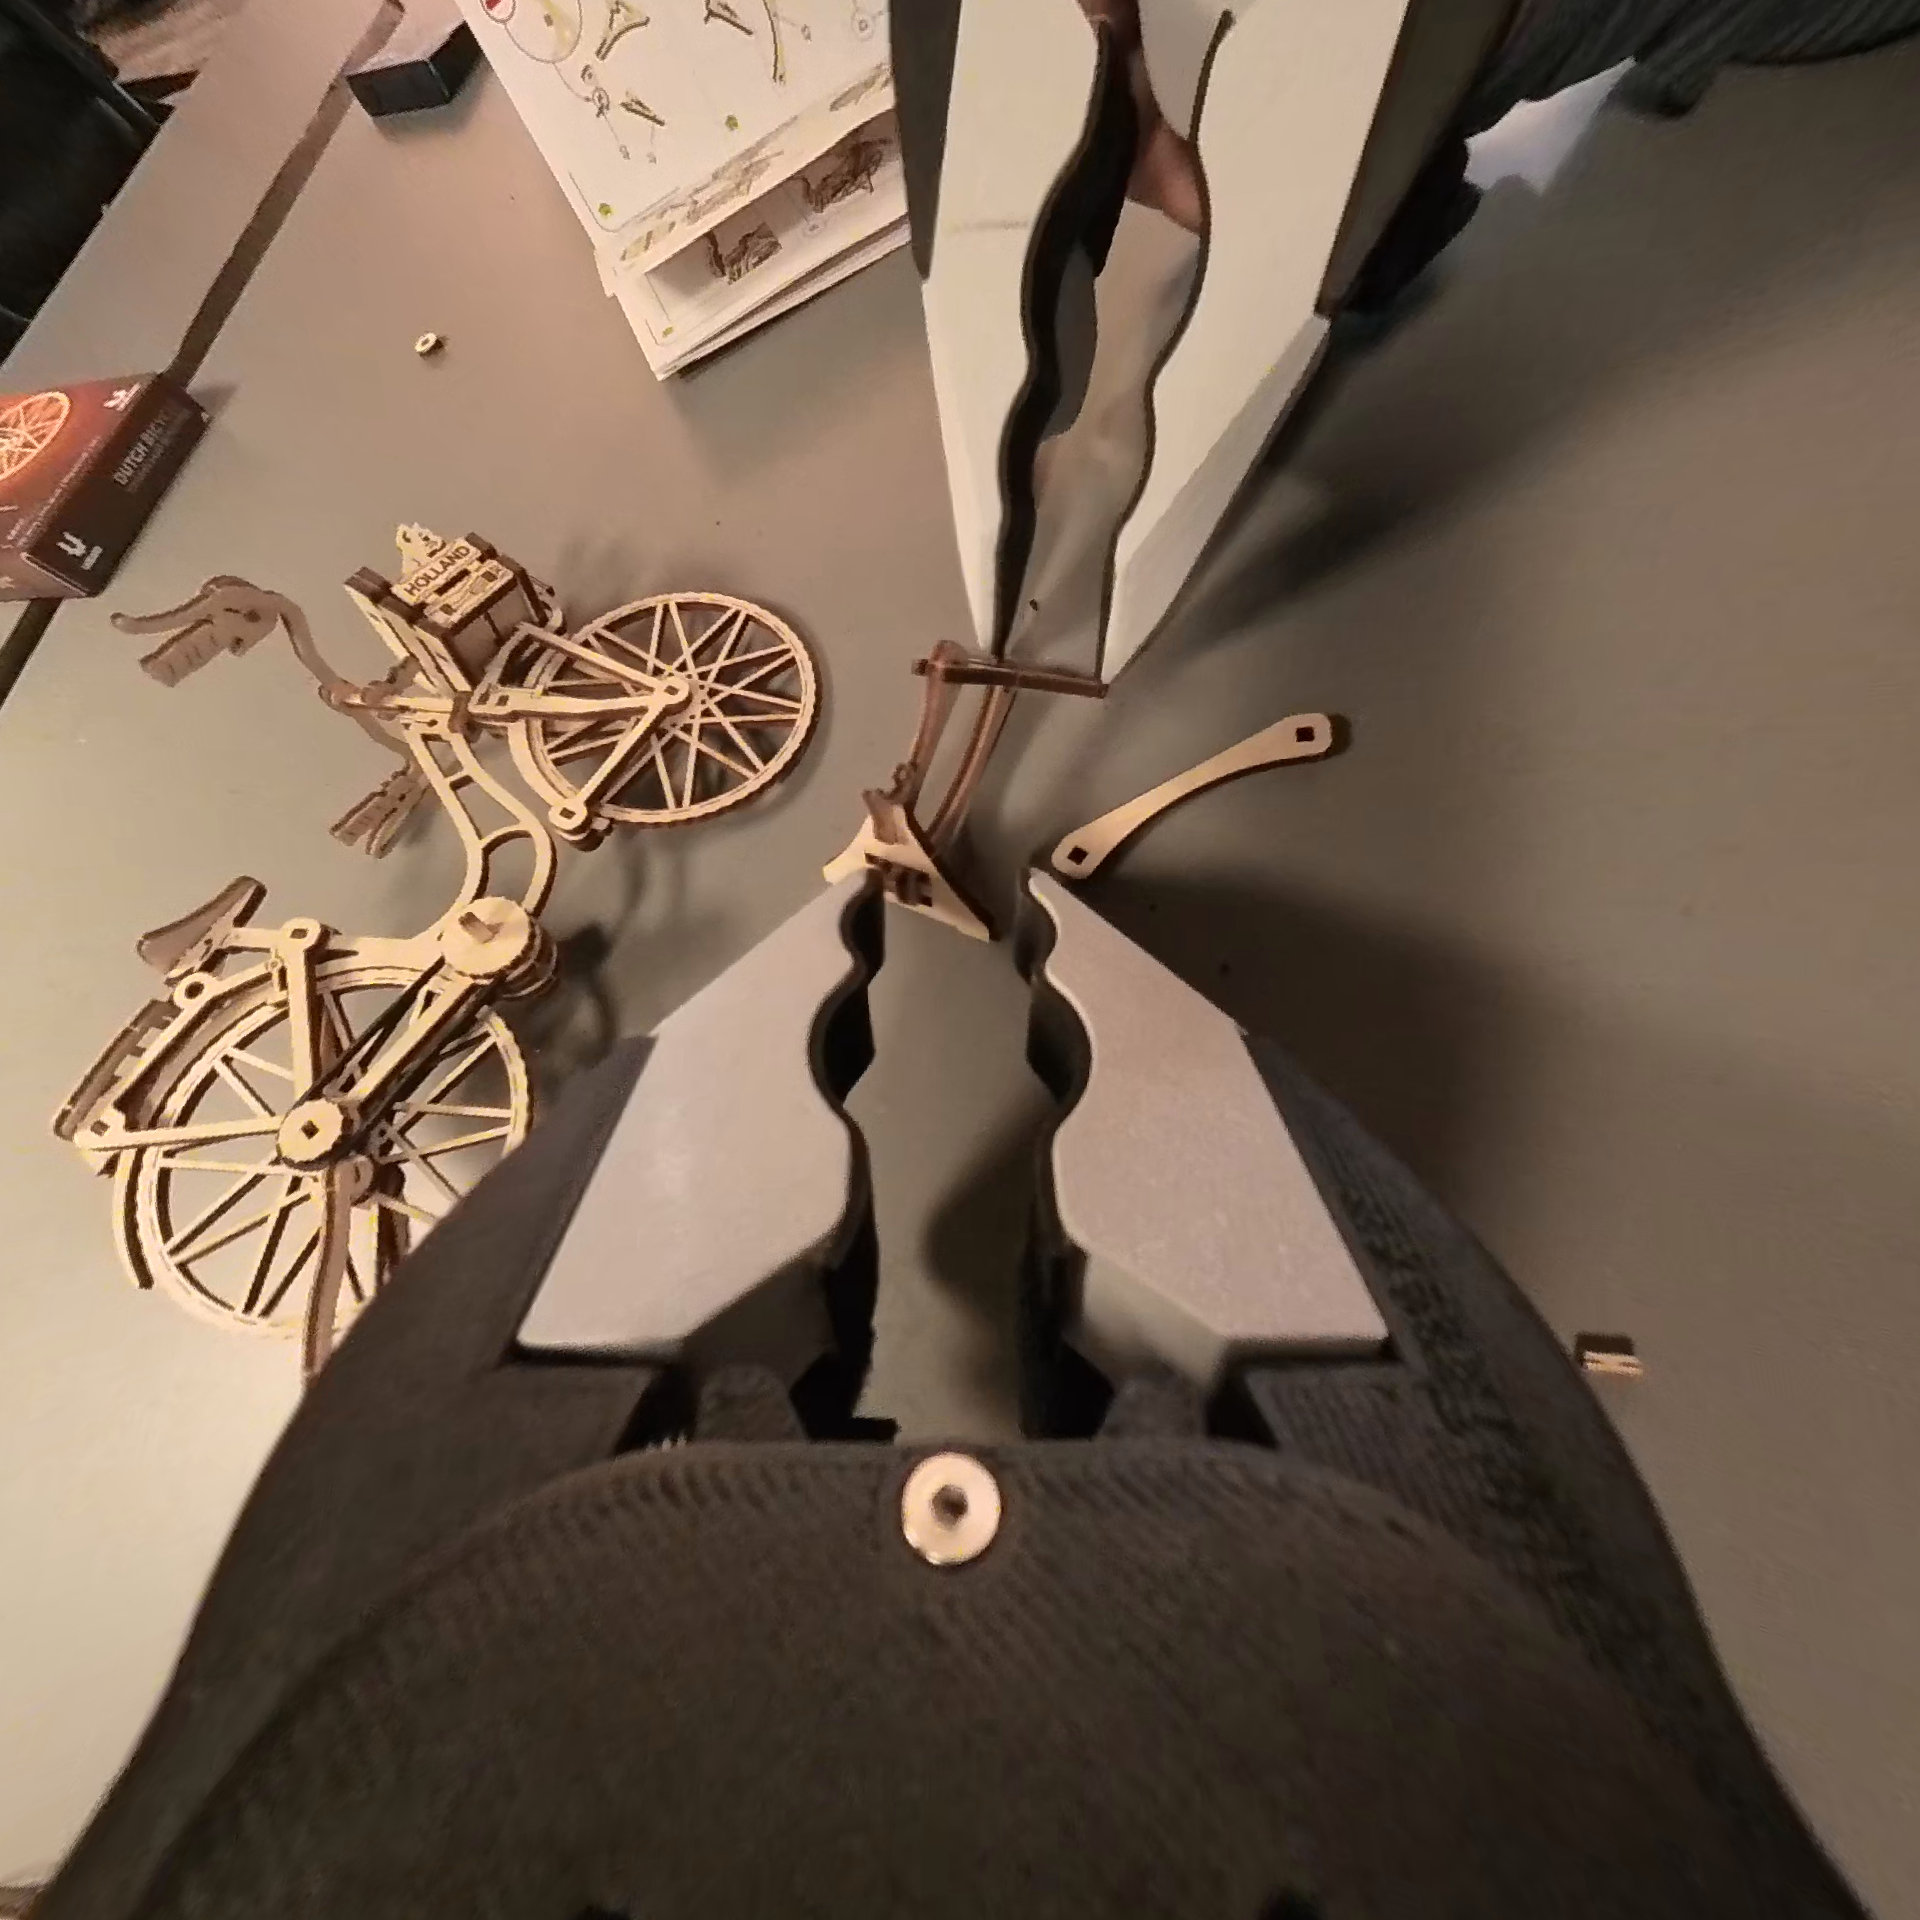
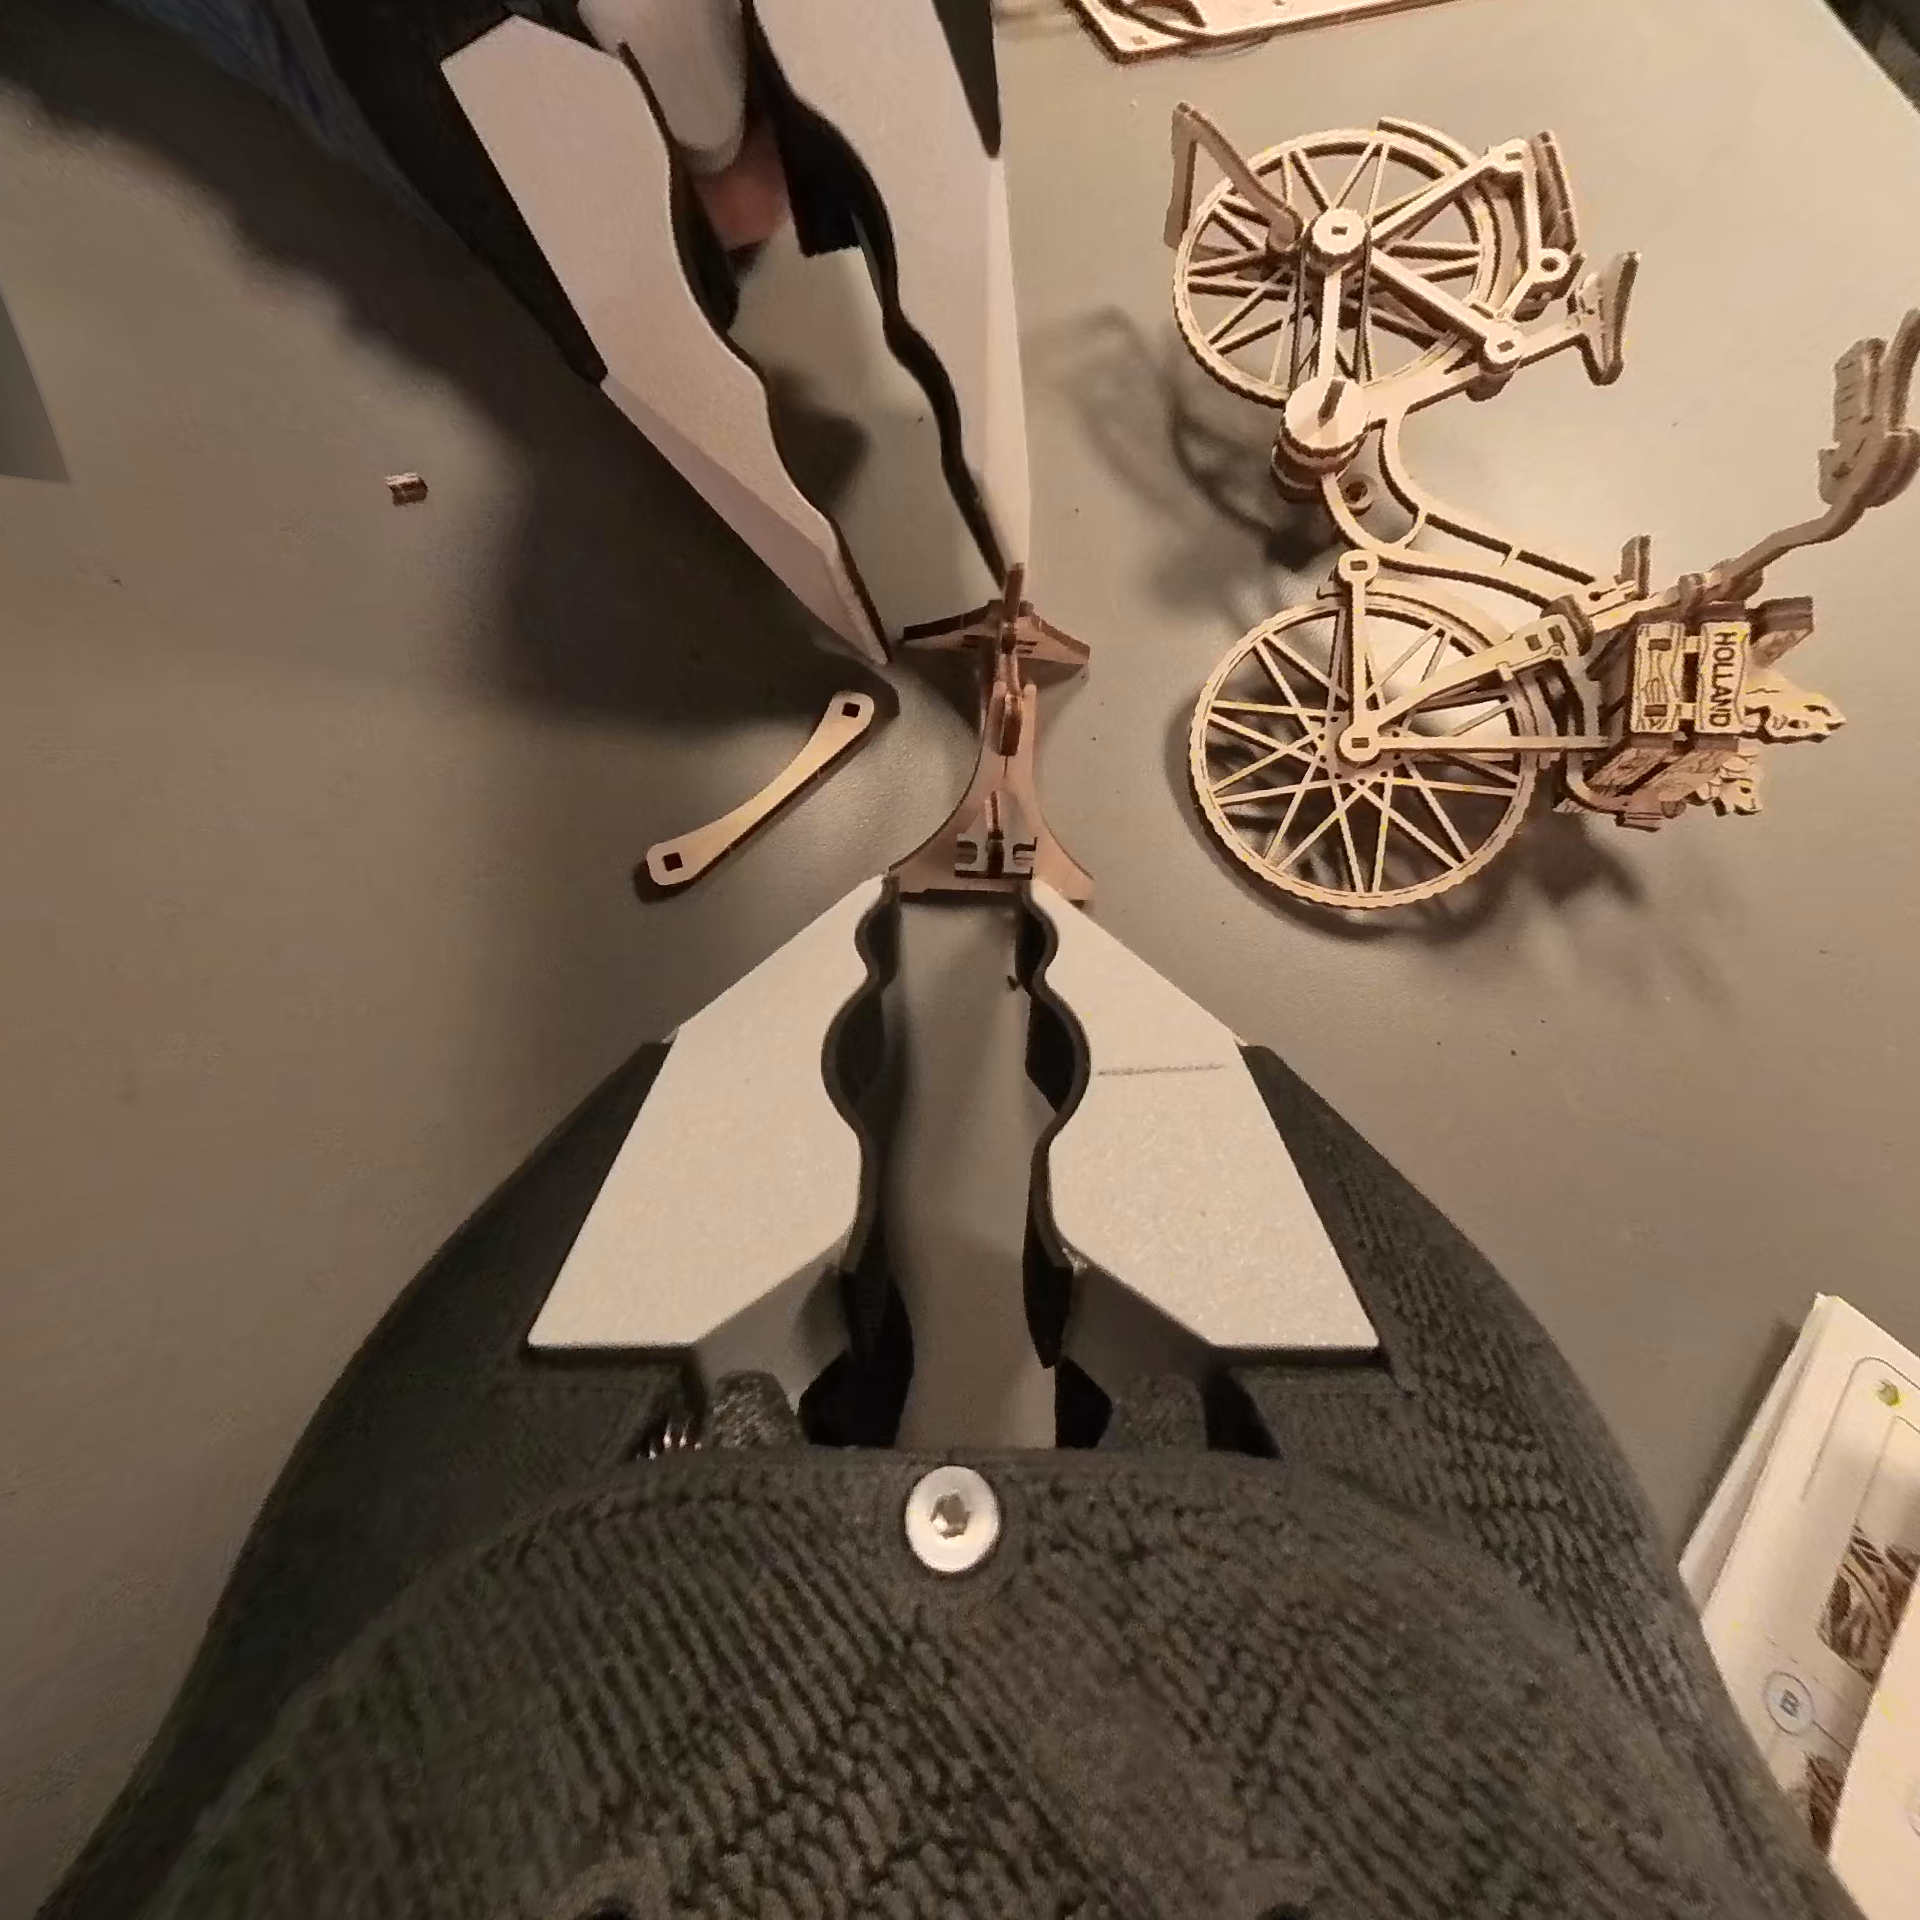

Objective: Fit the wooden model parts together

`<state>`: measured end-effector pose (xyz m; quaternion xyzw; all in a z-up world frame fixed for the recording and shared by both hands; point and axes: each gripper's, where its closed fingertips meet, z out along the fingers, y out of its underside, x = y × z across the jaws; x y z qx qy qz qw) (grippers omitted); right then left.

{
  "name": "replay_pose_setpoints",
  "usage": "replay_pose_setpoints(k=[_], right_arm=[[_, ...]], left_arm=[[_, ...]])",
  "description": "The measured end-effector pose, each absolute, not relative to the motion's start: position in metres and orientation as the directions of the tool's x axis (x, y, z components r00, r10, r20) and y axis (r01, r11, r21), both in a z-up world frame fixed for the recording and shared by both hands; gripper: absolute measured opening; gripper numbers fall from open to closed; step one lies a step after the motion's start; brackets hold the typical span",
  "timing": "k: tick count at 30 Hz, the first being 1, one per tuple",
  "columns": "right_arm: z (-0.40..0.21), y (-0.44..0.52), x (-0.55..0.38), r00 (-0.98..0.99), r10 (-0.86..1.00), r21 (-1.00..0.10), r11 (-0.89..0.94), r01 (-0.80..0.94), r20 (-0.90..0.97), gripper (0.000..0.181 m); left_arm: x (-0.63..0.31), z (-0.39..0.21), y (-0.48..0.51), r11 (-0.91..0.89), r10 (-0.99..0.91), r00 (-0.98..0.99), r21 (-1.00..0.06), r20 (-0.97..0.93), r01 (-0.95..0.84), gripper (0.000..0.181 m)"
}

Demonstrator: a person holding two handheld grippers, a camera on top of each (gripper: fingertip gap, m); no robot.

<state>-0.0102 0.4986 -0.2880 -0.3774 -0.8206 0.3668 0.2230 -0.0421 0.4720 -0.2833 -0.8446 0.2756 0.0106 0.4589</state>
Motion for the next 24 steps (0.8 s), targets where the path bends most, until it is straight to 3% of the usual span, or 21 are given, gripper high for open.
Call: replay_pose_setpoints(k=[24], right_arm=[[-0.2838, 0.4956, -0.0132, -0.618, 0.778, -0.786, 0.451, 0.424, 0.112, 0.019]], left_arm=[[-0.0409, -0.2853, 0.4715, -0.442, -0.467, 0.85, -0.768, -0.244, -0.463, 0.017]])
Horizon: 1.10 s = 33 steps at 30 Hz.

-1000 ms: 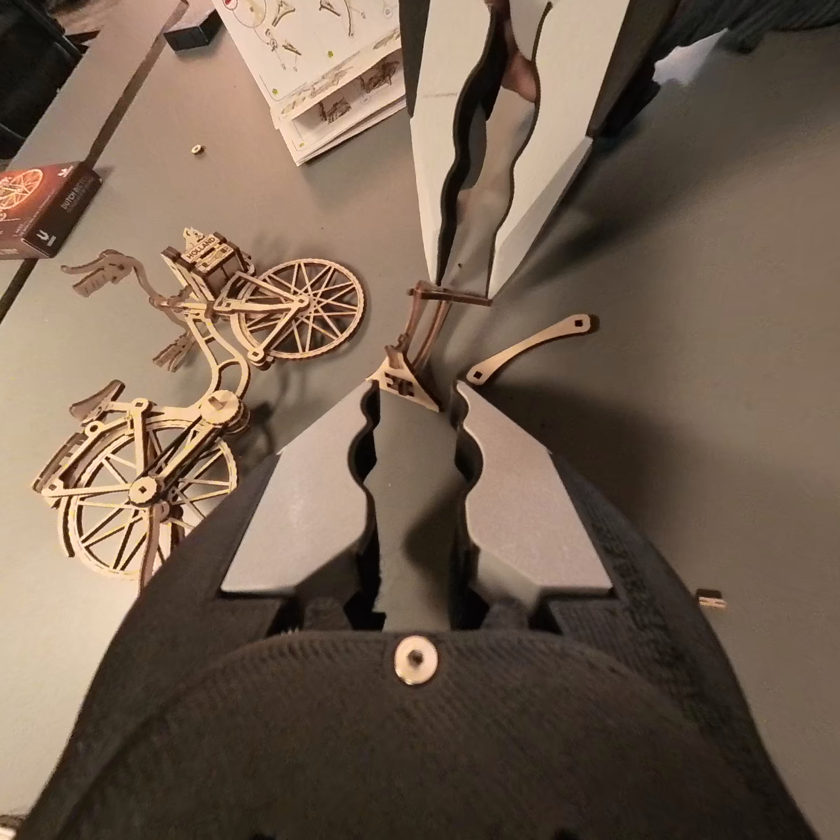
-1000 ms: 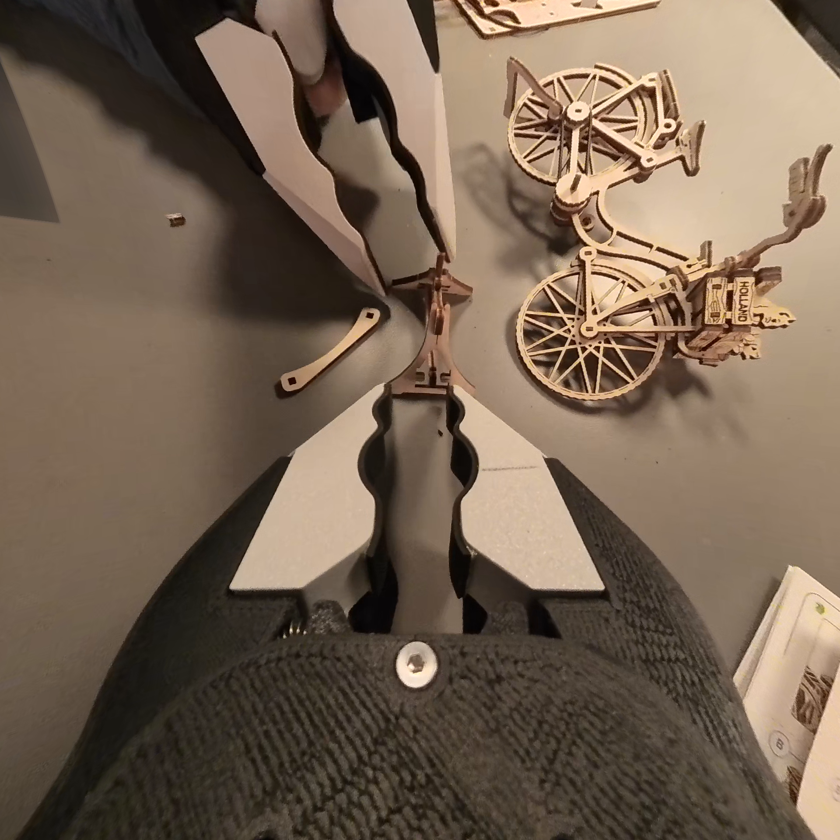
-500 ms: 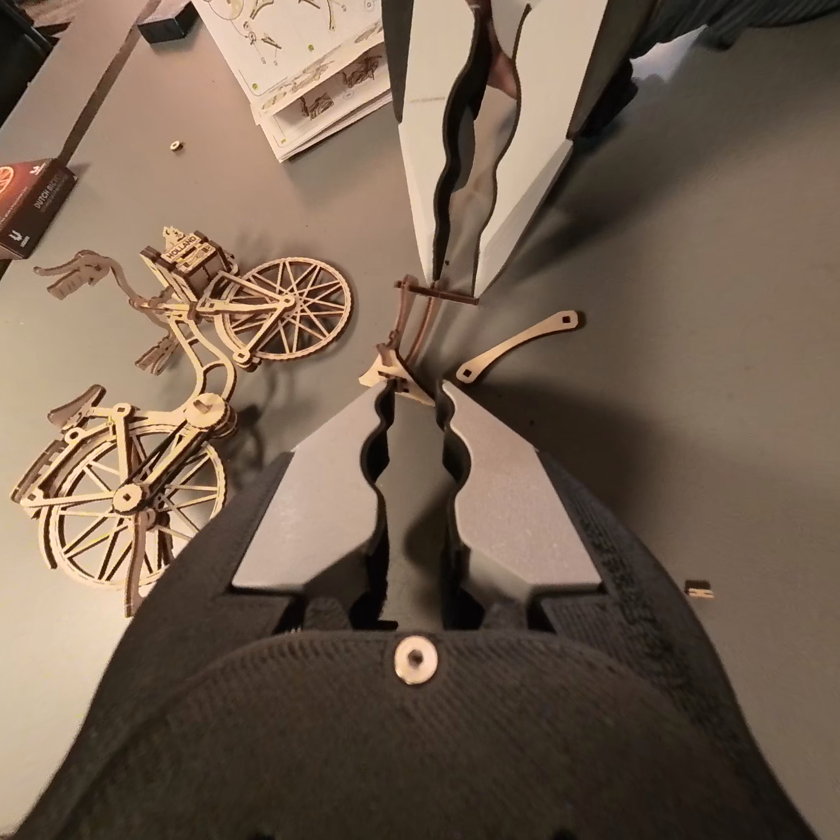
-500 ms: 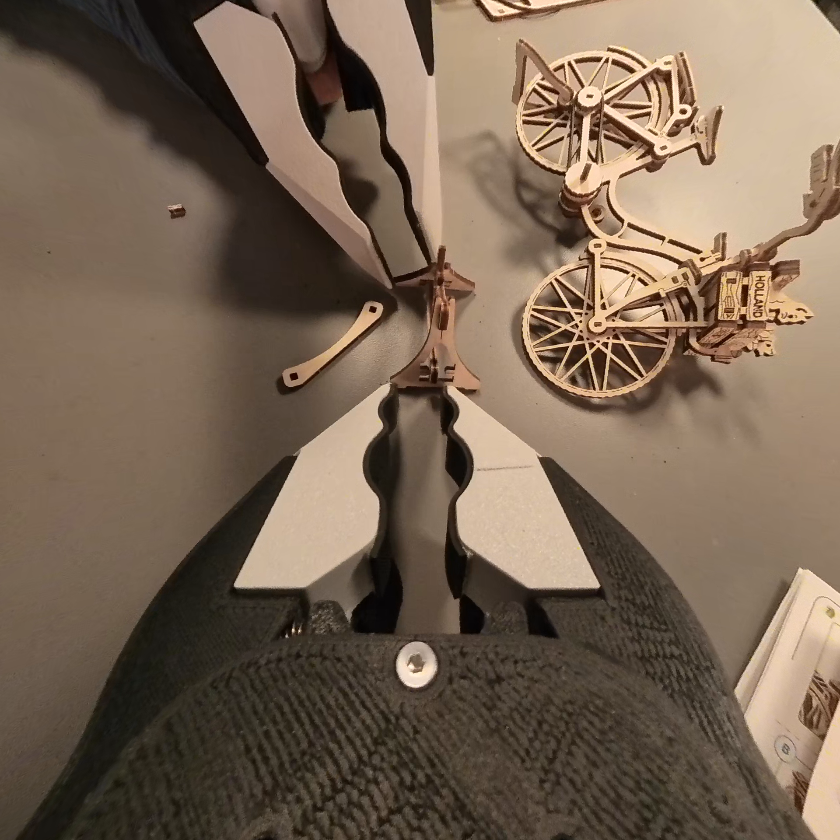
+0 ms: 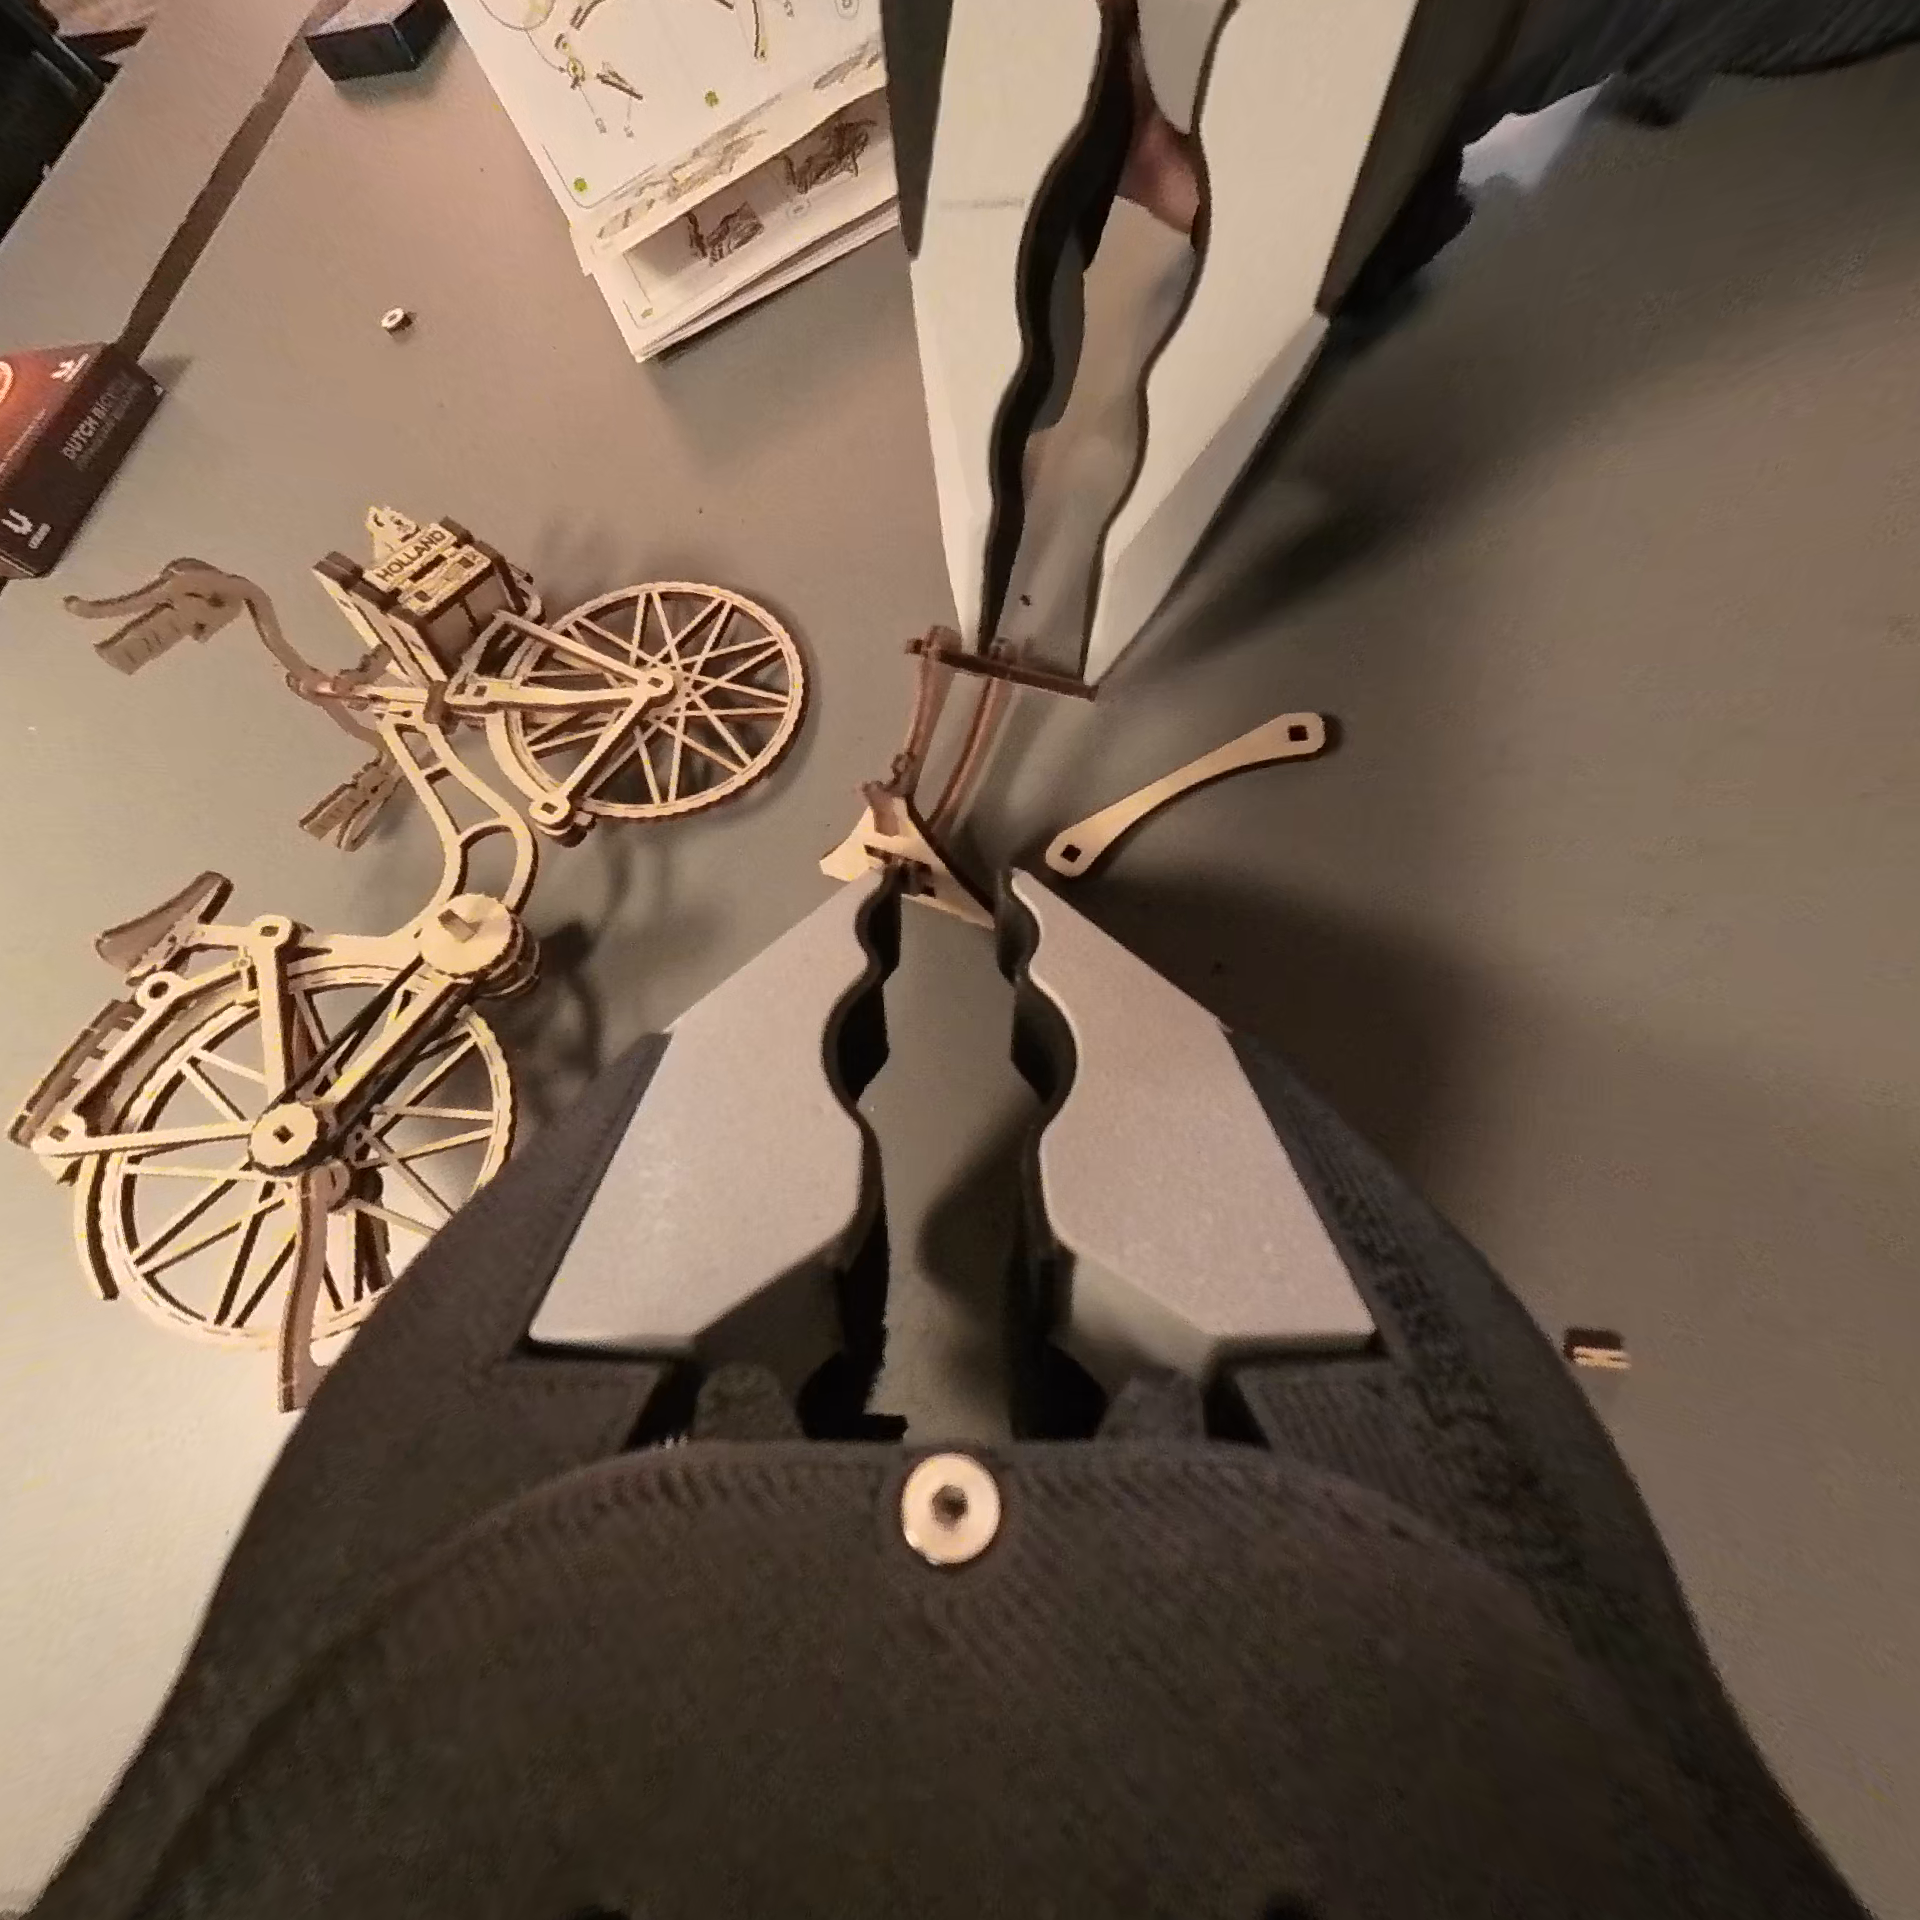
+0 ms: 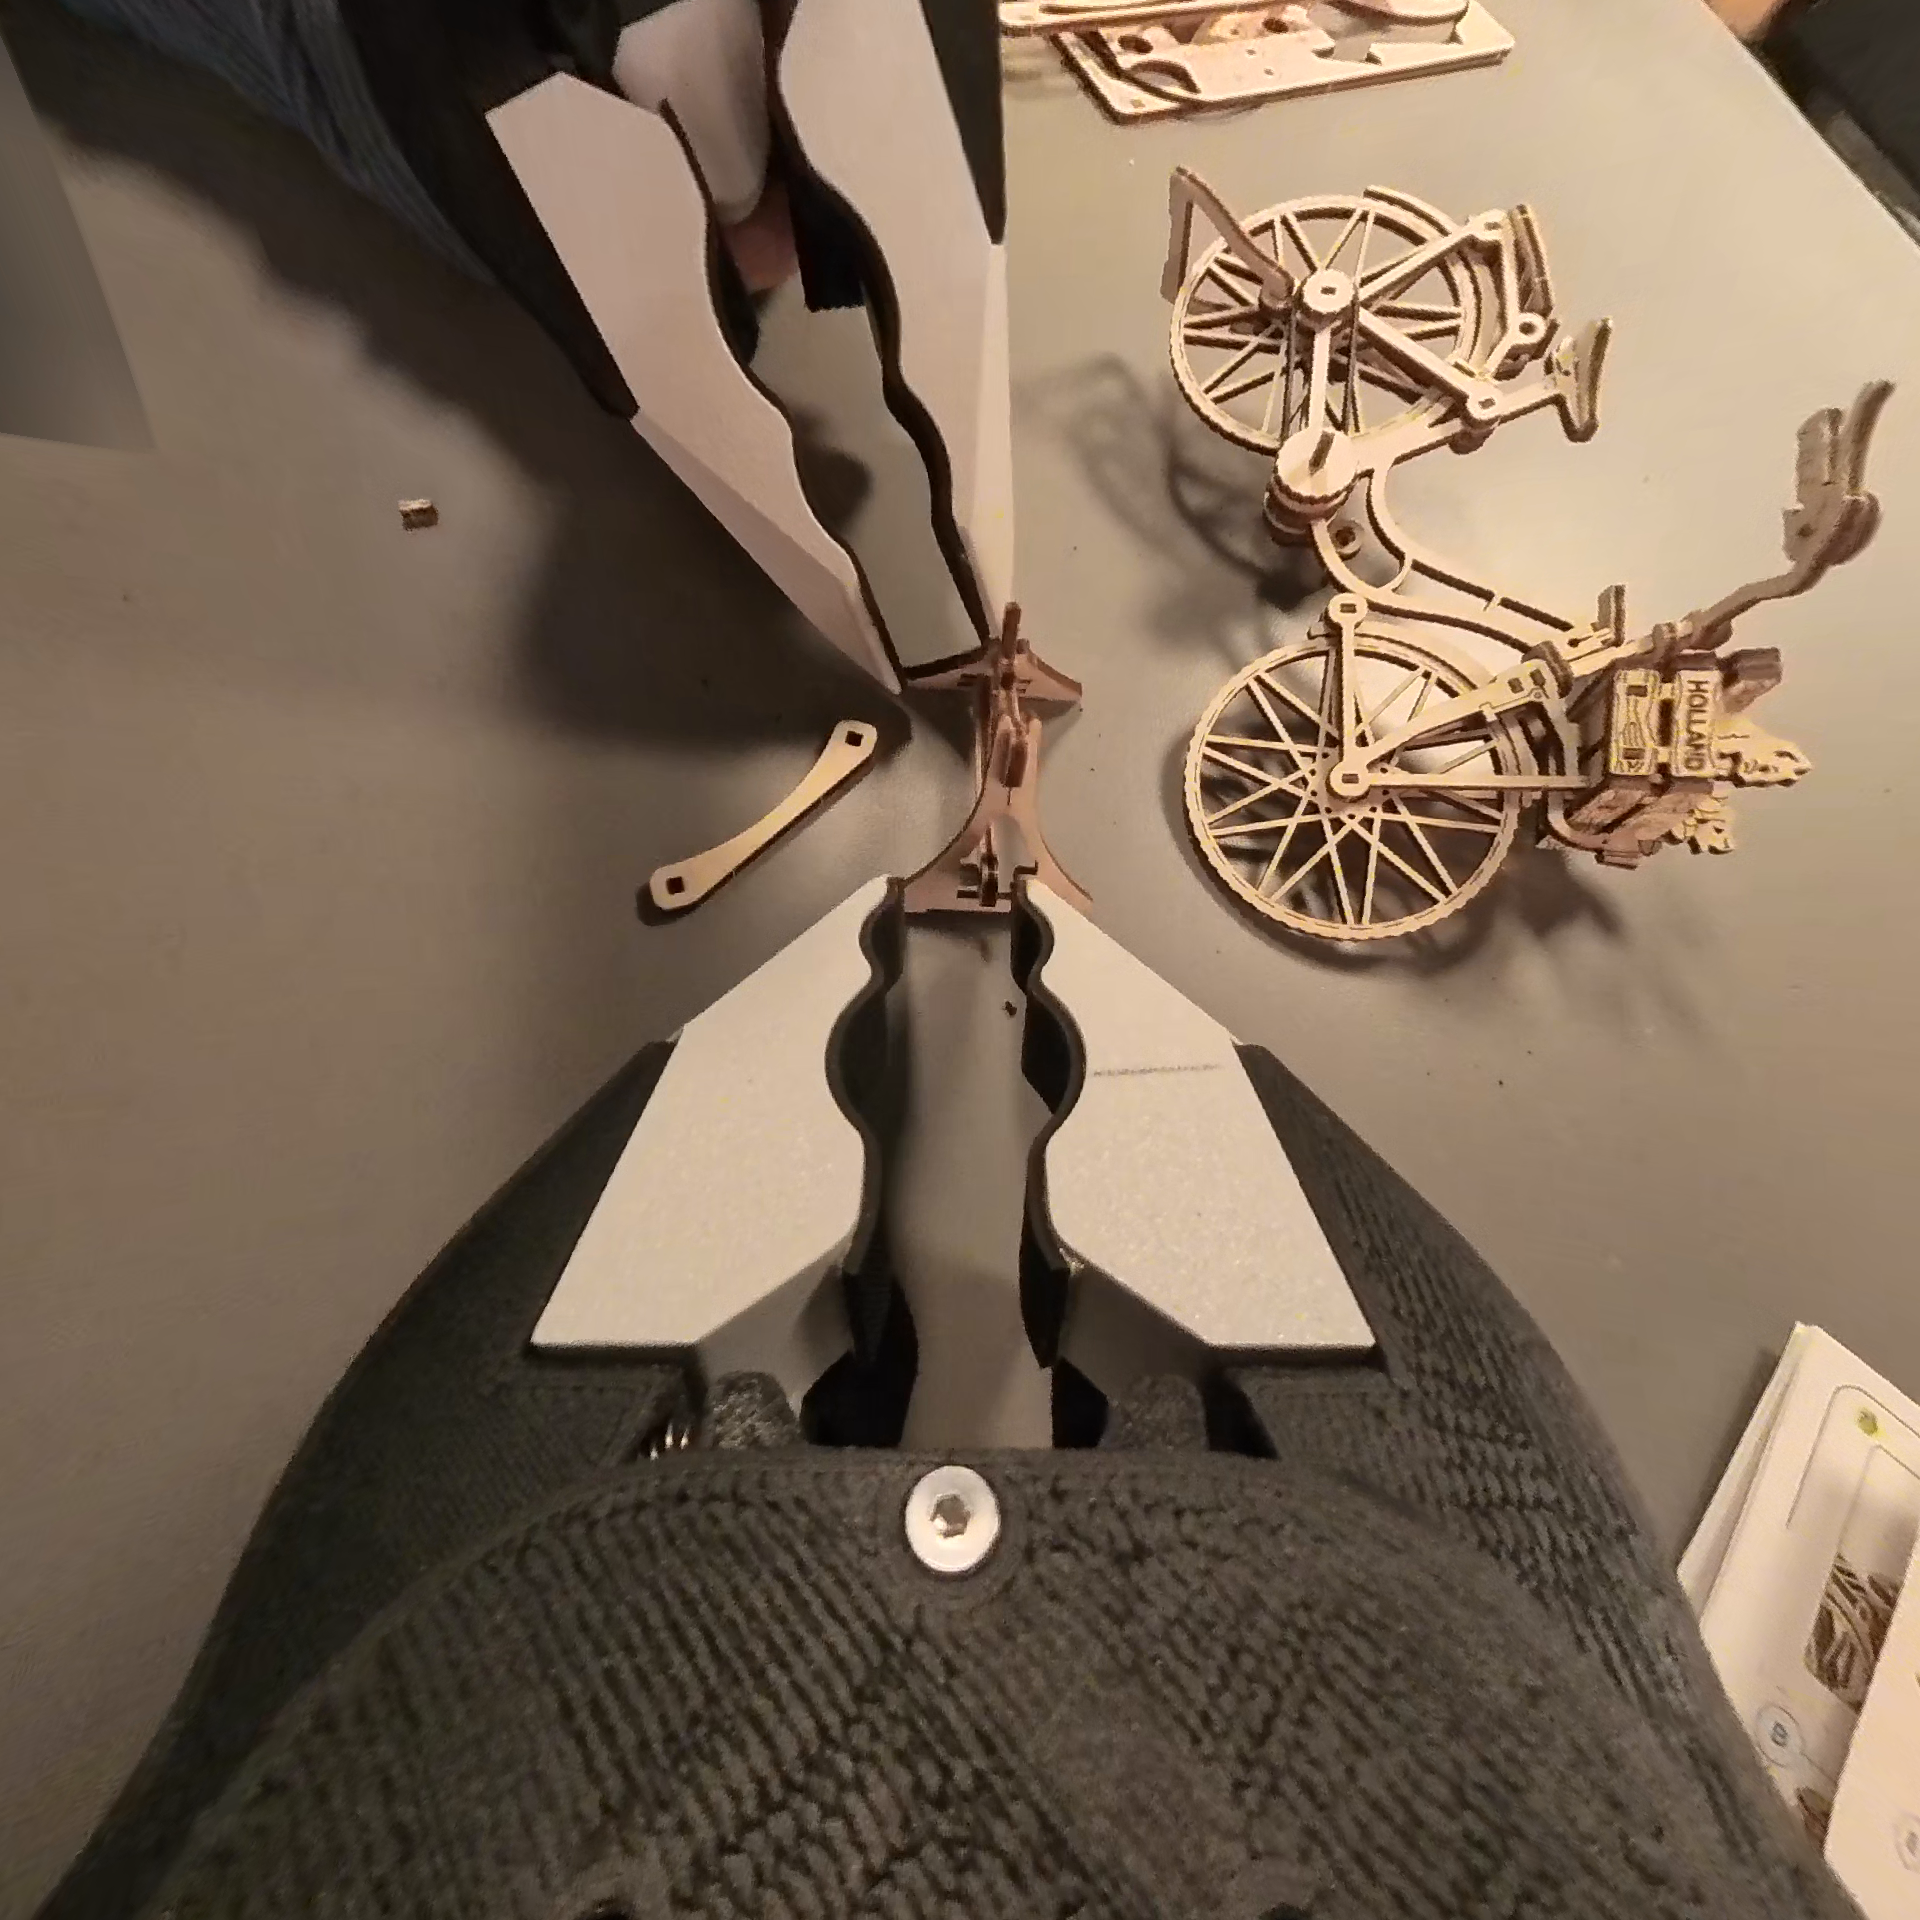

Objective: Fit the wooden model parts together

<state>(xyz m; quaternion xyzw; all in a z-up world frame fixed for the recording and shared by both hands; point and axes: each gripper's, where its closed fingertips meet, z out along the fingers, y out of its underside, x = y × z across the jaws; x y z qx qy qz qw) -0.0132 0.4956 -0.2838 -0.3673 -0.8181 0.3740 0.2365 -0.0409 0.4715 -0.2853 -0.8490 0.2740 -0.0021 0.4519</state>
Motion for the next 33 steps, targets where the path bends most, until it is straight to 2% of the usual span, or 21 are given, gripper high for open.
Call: replay_pose_setpoints(k=[6, 12, 20, 33], right_arm=[[-0.284, 0.495, -0.014, -0.617, 0.777, -0.783, 0.46, 0.419, 0.126, 0.015], [-0.28, 0.496, -0.014, -0.613, 0.782, -0.8, 0.44, 0.407, 0.118, 0.022], [-0.279, 0.496, -0.014, -0.605, 0.781, -0.788, 0.464, 0.403, 0.151, 0.021], [-0.275, 0.495, -0.017, -0.534, 0.836, -0.804, 0.401, 0.439, 0.126, 0.023]], left_arm=[[-0.041, -0.286, 0.471, -0.445, -0.47, 0.85, -0.768, -0.237, -0.461, 0.015], [-0.041, -0.285, 0.472, -0.443, -0.466, 0.85, -0.768, -0.244, -0.464, 0.016], [-0.04, -0.285, 0.471, -0.438, -0.475, 0.846, -0.769, -0.243, -0.467, 0.017], [-0.042, -0.285, 0.472, -0.46, -0.47, 0.859, -0.774, -0.204, -0.435, 0.022]])
